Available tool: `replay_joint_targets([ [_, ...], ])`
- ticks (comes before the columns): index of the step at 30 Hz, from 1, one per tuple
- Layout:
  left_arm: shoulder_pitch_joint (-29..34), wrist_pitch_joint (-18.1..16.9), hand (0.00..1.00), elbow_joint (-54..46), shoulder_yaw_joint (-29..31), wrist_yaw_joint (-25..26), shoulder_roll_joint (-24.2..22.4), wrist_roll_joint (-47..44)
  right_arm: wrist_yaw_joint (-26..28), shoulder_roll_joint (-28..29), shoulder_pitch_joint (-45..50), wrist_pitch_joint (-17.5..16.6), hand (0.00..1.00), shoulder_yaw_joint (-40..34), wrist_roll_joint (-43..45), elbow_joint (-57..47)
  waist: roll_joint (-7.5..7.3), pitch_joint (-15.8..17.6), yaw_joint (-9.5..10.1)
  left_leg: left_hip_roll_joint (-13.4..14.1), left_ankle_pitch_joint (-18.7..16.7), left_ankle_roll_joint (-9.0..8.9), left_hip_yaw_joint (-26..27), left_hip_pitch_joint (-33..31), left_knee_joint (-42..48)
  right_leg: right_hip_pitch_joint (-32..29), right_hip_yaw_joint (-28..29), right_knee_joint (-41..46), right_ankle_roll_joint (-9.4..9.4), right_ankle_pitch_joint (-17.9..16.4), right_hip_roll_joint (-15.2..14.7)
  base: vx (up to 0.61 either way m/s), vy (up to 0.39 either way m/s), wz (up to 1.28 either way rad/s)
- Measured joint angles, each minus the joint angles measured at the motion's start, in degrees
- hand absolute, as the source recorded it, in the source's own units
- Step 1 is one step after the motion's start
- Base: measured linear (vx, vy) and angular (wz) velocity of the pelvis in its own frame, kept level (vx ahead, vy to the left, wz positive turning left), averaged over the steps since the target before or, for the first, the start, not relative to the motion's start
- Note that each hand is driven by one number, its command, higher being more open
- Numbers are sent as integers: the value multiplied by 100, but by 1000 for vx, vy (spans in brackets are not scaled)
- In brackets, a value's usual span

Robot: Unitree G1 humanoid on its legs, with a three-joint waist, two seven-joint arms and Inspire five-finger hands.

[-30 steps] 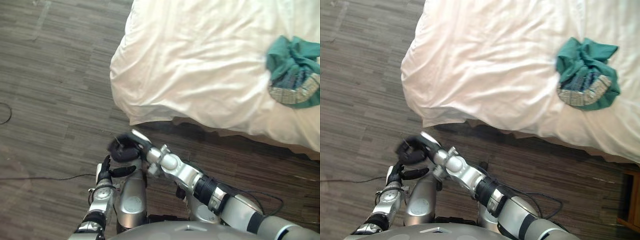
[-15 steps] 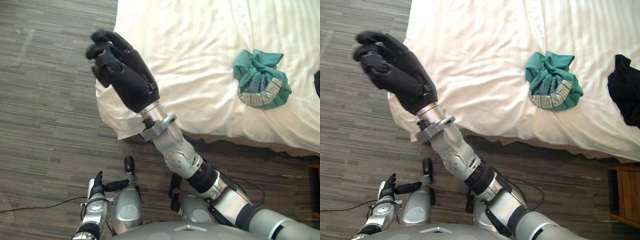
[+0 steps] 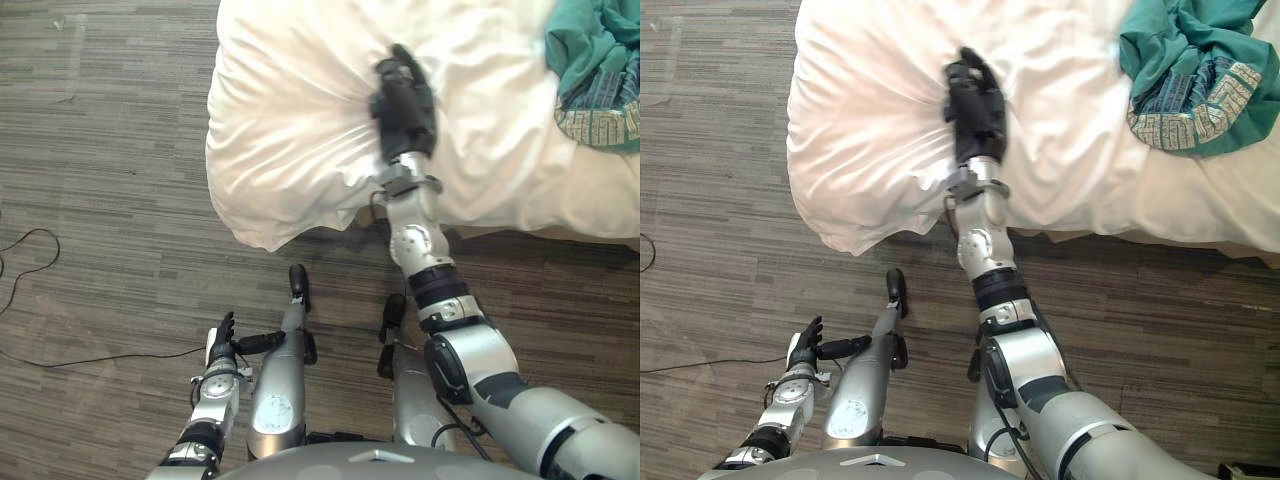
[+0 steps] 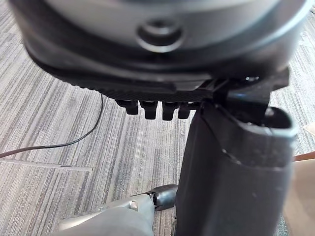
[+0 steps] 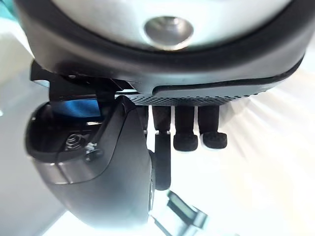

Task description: Tidy up the quilt and then pick up the clothes from the bed and put them into the laundry hamper

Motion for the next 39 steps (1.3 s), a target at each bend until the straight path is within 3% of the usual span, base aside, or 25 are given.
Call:
replay_joint_targets([
  [3,15,35,100,-20,437,-12,-76,-3,0,162,491,-121,0,-735,558,-602,-189,-17,-99,-75,-81,76,230,35,5,44,40,-144,51,31,-91,2,59,0],
  [5,32,143,100,-130,1258,-13,-169,-7,-97,301,1107,-249,0,-1807,1217,-1078,-599,-63,-130,-129,-167,167,655,174,8,102,226,-243,121,82,-170,57,49,-30],
  [9,122,302,100,-127,1995,-52,-306,-172,-920,228,2249,-374,0,-3648,1886,-424,-1073,-370,-220,-200,-494,190,1380,656,6,301,684,-318,98,102,-275,143,22,-63],
  [12,181,318,100,-117,2063,-119,-378,-173,-1223,225,3147,-389,0,-4370,2037,11,-994,-602,-527,-163,-661,70,1776,905,3,378,1013,-426,123,121,-256,193,-18,-80],
  [13,171,339,100,-117,2060,-158,-440,-173,-1286,222,3539,-382,100,-4595,2033,116,-881,-699,-659,-110,-702,47,1961,1052,0,418,1074,-459,162,147,-203,216,-50,-97],
  [17,94,345,100,-97,1982,-273,-624,-174,-1339,56,4481,-149,100,-4631,1668,857,-427,-1077,-900,232,-928,-264,2601,1823,4,768,1394,-499,199,172,190,219,-98,-94],
  [19,20,347,100,-94,1911,-323,-672,-175,-1208,60,4645,187,100,-4300,1216,1353,-319,-1142,-941,383,-1056,-427,2720,2206,114,997,1577,-479,199,169,357,202,-129,-84],
  [21,-5,459,100,-32,1740,-312,-680,-228,-1045,95,4736,553,100,-3622,807,1729,-291,-1169,-945,691,-1637,-192,2114,2074,1154,1042,1899,-330,188,166,535,120,-143,-97],
  [22,55,478,100,37,1684,-325,-712,-225,-895,118,4722,814,100,-3123,427,1949,-295,-1171,-895,748,-2138,123,1039,1731,2071,1015,2173,-206,143,138,577,7,-70,-172],
  [23,208,483,100,20,1535,-377,-792,-228,-732,113,4639,1080,100,-2667,-34,2144,-161,-1251,-690,577,-2697,95,-518,1614,2724,953,2633,-134,63,67,772,-12,-23,-190],
  [24,279,492,100,21,1507,-399,-799,-232,-685,116,4606,1171,100,-2506,-202,2188,-106,-1285,-642,549,-2893,80,-939,1634,2839,949,2756,-133,-28,4,866,-28,41,-181],
  [26,351,522,100,34,1343,-440,-808,-329,-575,110,4573,1367,100,-2173,-814,2215,60,-1385,-614,451,-3288,-152,-1768,1831,2789,788,3054,74,-22,-40,1053,-89,139,-107],
  [27,305,530,100,40,1256,-455,-837,-394,-556,105,4576,1398,100,-2098,-991,2188,17,-1361,-700,349,-3314,-169,-1736,1975,2656,718,3109,215,58,-57,1056,-191,174,-88],
  [29,303,466,100,40,1137,-496,-907,-390,-471,120,4586,1419,100,-1928,-1204,2118,-152,-1362,-686,299,-3411,-336,-1053,2338,2190,448,2937,471,212,41,1011,-243,91,-111],
  [30,352,424,100,77,1087,-502,-875,-370,-434,120,4594,1459,100,-1730,-1383,2049,-401,-1327,-570,201,-3360,-282,-504,2512,2072,275,2558,505,-16,8,738,-335,79,-167],
  [31,477,419,100,91,972,-516,-886,-345,-429,118,4748,1449,100,-1694,-1613,1884,-455,-1350,-578,120,-3302,-200,-152,2590,2001,127,1575,542,-158,-114,300,-316,82,-164],
  [32,550,411,100,90,896,-522,-886,-342,-427,110,4815,1434,100,-1679,-1671,1848,-499,-1376,-564,130,-3287,-188,25,2675,1953,71,1036,648,-258,-179,110,-204,72,-135],
  [33,634,406,100,50,849,-530,-837,-338,-431,101,4956,1431,100,-1582,-1885,1849,-473,-1393,-527,198,-3256,-212,344,2799,1880,8,-38,1141,-401,-269,-201,-64,9,-121],
  [34,670,398,100,34,851,-543,-798,-333,-436,92,5019,1434,100,-1554,-2103,1895,-496,-1403,-515,233,-3242,-235,559,2953,1808,130,-622,1535,-557,-375,-353,22,-36,-157],
  [35,720,398,100,61,858,-561,-743,-326,-452,68,5200,1435,100,-1540,-2404,1984,-529,-1408,-451,242,-3236,-250,900,3241,1767,398,-979,1742,-554,-473,-416,48,-56,-126],
  [37,676,400,100,131,869,-651,-679,-227,-456,65,5358,1431,100,-1539,-2648,2054,-539,-1415,-514,196,-3117,-50,1045,3339,1801,432,-863,1662,-636,-374,-250,9,-67,-81],
  [38,689,395,100,163,862,-690,-674,-114,-456,45,5437,1437,100,-1534,-2779,2162,-563,-1427,-544,151,-2992,168,1124,3373,1790,492,-719,1435,-628,-235,-152,-45,-86,-84],
  [39,671,396,100,259,830,-743,-655,-98,-455,-25,5409,1470,100,-1501,-2841,2416,-600,-1444,-536,-25,-3070,348,1078,3339,1614,671,-441,675,-582,219,62,-85,-56,-141],
])
